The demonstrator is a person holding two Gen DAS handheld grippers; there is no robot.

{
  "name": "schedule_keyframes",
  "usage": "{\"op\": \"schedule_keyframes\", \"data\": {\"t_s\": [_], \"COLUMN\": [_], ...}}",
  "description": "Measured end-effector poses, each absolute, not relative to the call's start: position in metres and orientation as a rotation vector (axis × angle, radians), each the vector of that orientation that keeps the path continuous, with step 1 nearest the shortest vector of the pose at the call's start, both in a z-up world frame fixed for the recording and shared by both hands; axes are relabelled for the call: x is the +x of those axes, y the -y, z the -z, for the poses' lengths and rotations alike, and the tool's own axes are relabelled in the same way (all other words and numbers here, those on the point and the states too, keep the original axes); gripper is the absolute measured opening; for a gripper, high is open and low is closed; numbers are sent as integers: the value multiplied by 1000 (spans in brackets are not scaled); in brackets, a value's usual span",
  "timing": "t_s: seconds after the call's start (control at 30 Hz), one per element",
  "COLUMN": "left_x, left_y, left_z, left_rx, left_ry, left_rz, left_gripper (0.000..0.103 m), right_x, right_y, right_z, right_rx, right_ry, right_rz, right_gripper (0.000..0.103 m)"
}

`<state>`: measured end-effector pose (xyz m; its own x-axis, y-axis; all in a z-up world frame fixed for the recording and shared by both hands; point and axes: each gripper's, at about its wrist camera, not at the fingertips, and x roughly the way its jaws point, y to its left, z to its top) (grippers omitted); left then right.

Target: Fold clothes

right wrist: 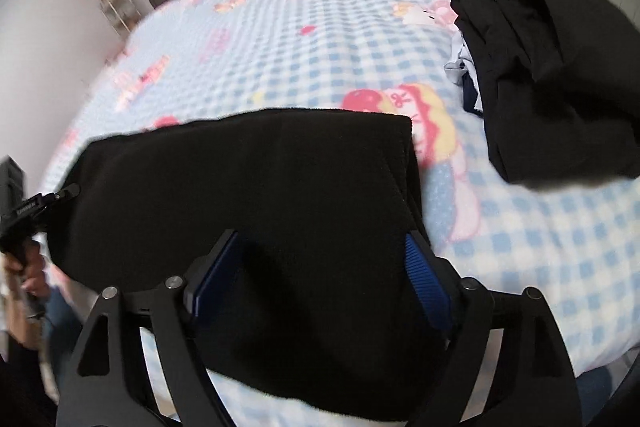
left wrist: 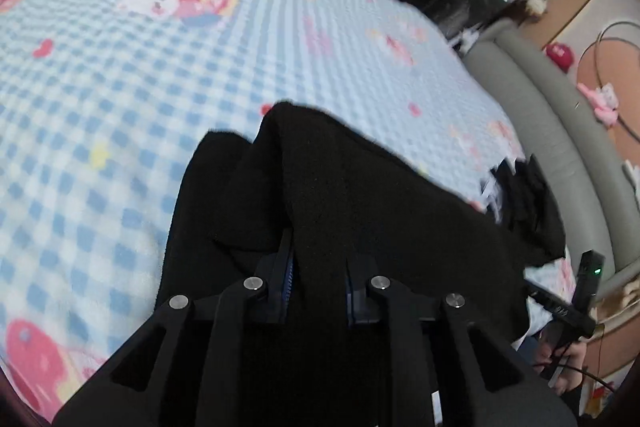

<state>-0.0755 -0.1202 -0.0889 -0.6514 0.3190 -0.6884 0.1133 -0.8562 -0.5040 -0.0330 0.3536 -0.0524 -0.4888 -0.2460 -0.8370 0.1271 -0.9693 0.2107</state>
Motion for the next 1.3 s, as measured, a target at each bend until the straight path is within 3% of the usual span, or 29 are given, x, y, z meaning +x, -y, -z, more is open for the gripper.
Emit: {"op": "schedule_keyframes", "data": {"t_s": [0.17, 0.27, 0.4, 0.47, 0.53, 0.63, 0.77, 0.83, 0.9, 0.93, 1.03, 1.2, 1.3], "left_x": [-28, -32, -57, -59, -52, -36, -34, -45, -64, -74, -99, -136, -141], "left_y": [132, 138, 154, 157, 156, 150, 135, 115, 87, 72, 30, -4, 10], "left_z": [59, 78, 146, 145, 121, 75, 33, 20, 14, 11, 8, 52, 88], "left_rx": [-1129, -1272, -1551, -1559, -1547, -1493, -1249, -1147, -1092, -1062, -1027, -1219, -1308], "left_ry": [840, 743, 879, 901, 789, 470, 396, 338, 243, 202, 149, 67, 189], "left_rz": [-2687, -2687, -2533, -2522, -2597, -2814, -2918, -2942, -2922, -2899, -2757, -2652, -2602], "left_gripper": [18, 18, 40, 41, 44, 44, 45, 53, 55, 61, 80, 82, 83], "right_x": [-26, -19, -17, -17, -12, -1, -4, -16, -32, -41, -67, -88, -95], "right_y": [-349, -352, -361, -372, -386, -396, -395, -378, -353, -341, -296, -248, -236], "right_z": [47, 42, 55, 63, 65, 47, 13, 0, -11, -16, -16, 17, 60], "right_rx": [1451, 1393, 1448, 1504, 1514, 1443, 1314, 1232, 1163, 1129, 1130, 1171, 1256], "right_ry": [148, 184, 177, 204, 290, 238, 175, 186, 190, 192, 50, -140, -207], "right_rz": [2543, 2532, 2568, 2577, 2561, 2612, 2660, 2616, 2534, 2493, 2437, 2437, 2430], "right_gripper": [84, 84, 84, 84, 83, 83, 84, 84, 84, 84, 84, 85, 89]}}
